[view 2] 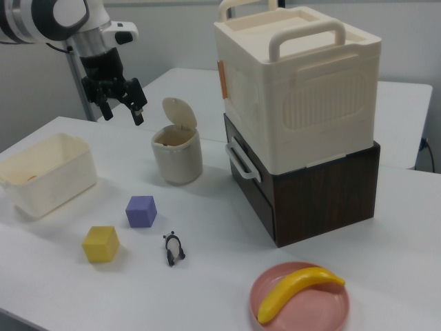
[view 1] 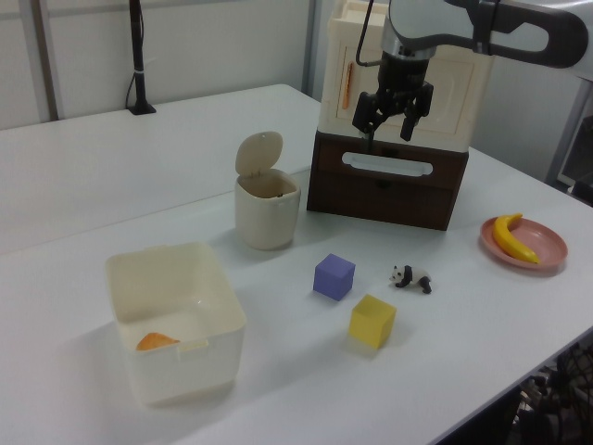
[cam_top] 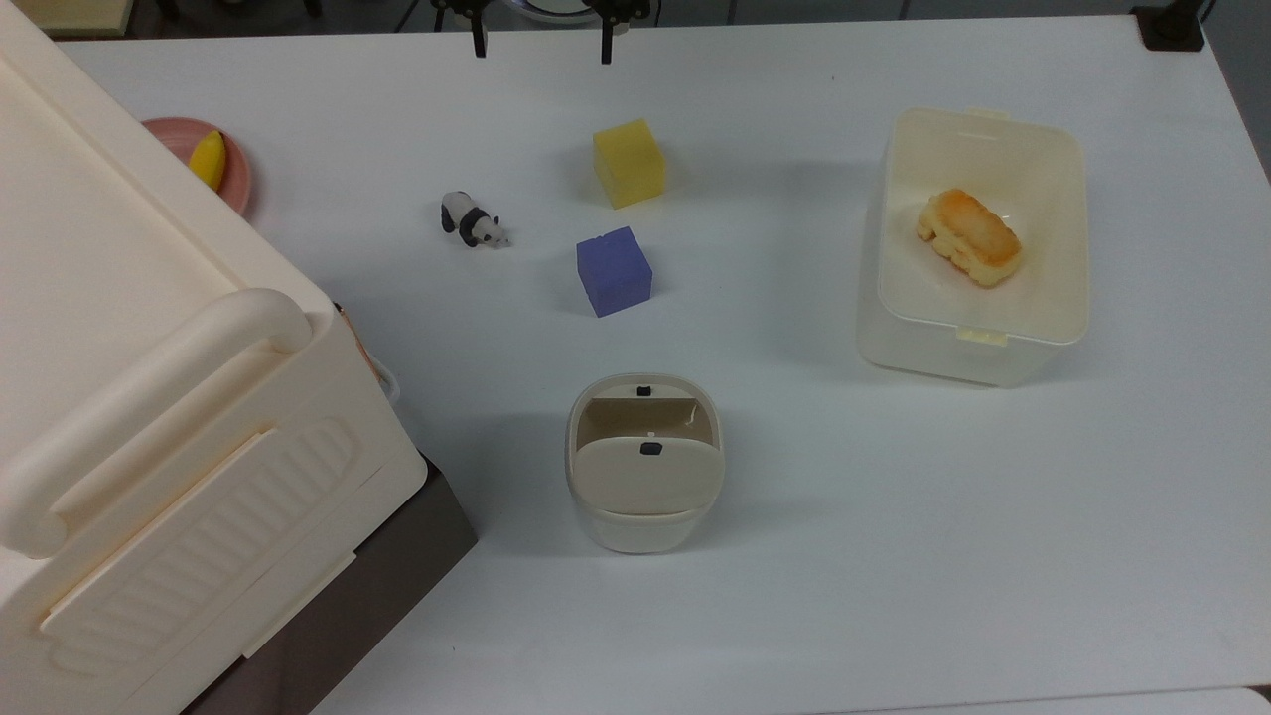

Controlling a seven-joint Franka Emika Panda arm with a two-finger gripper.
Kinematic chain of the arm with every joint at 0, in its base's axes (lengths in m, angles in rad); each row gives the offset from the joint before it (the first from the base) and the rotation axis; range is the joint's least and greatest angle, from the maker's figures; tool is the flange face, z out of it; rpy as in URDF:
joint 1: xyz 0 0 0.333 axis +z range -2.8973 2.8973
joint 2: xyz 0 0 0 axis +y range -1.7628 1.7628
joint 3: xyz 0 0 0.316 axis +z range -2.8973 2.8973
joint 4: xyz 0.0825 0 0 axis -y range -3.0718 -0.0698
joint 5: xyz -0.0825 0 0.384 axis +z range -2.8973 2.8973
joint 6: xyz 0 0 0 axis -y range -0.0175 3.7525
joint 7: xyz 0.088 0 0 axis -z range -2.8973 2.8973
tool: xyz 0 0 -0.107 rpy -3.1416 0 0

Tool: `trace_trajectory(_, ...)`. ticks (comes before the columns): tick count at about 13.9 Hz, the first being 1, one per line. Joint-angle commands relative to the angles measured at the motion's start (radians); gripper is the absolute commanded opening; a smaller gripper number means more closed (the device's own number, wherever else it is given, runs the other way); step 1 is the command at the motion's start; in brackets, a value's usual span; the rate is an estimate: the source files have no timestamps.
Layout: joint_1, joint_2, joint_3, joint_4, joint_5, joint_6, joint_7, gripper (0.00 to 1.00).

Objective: Close the trash can
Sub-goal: 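Move the gripper toward the small cream trash can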

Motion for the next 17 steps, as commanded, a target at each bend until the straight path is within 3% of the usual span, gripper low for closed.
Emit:
trace_trajectory(1,0.007,0.002,-0.012,0.004,0.006,0.007,-0.05,1.0)
trace_trajectory(10,0.007,0.015,-0.012,0.004,0.006,0.128,-0.056,1.0)
trace_trajectory(17,0.004,0.092,-0.011,0.004,-0.039,0.41,-0.07,1.0)
